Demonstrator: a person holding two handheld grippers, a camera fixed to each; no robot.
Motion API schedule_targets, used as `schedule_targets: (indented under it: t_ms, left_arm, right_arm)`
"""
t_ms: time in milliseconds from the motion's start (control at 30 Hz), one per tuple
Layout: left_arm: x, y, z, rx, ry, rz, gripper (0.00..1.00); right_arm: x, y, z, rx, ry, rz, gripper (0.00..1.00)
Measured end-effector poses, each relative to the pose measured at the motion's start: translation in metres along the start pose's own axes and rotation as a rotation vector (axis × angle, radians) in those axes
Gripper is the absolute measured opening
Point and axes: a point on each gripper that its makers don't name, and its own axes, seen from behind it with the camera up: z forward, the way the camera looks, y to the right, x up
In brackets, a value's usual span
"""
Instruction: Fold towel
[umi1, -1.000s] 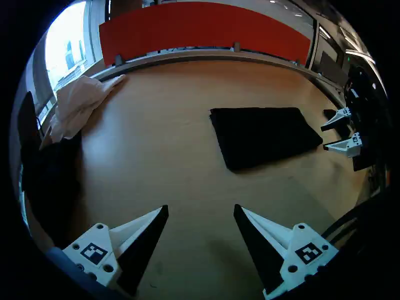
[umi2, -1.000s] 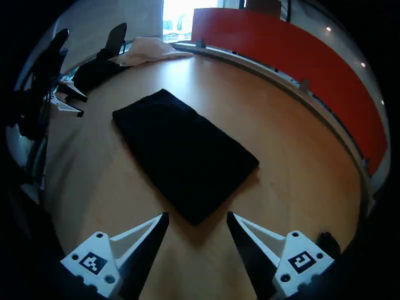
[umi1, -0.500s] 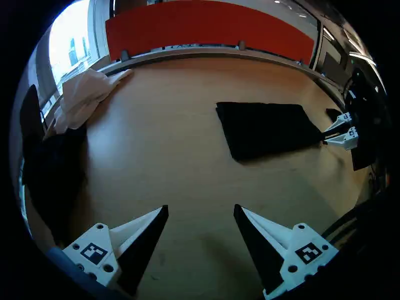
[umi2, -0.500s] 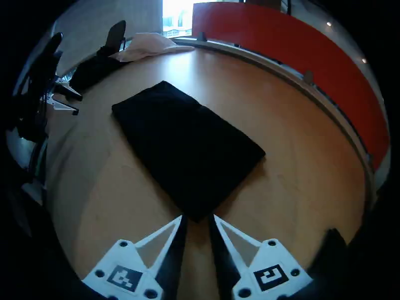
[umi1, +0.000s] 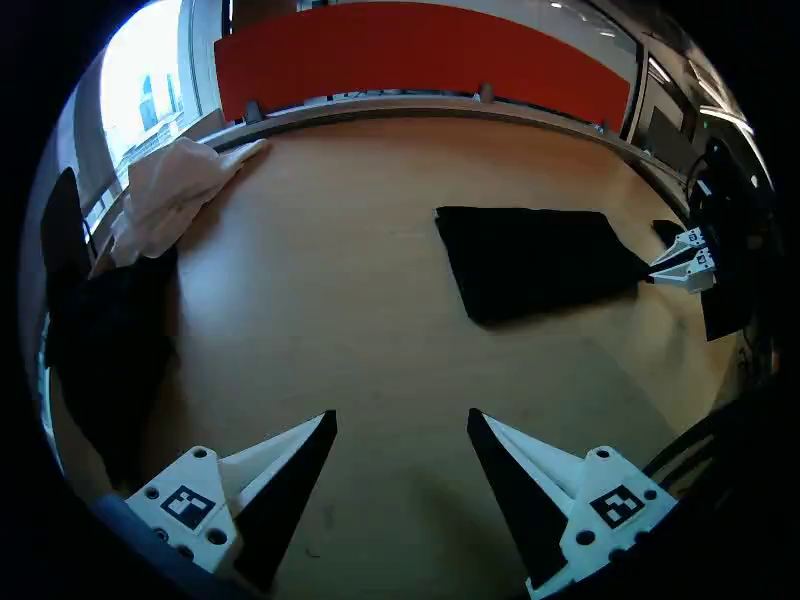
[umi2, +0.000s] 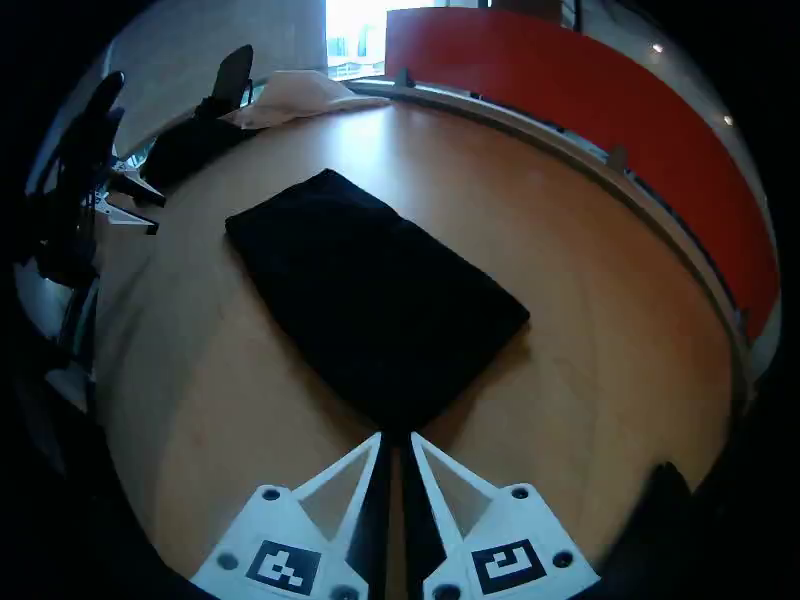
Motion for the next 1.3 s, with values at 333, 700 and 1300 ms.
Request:
schedule_targets:
  t_ms: [333,700,1300]
  left_arm:
    - [0.002,-0.002,-0.001,0.001,0.004,-0.001,0.97]
    - [0.003,-0.003,-0.001,-0.001,0.005,-0.001,0.97]
    - [0.004,0.002,-0.001,-0.002,0.014,-0.005,0.97]
  right_arm:
    - [0.011,0.008,-0.013,-0.028,0.026,-0.008,0.04]
    - [0.023,0.019,-0.034,-0.059,0.061,-0.01,0.04]
    - [0.087,0.005,-0.046,-0.031,0.143,-0.1,0.04]
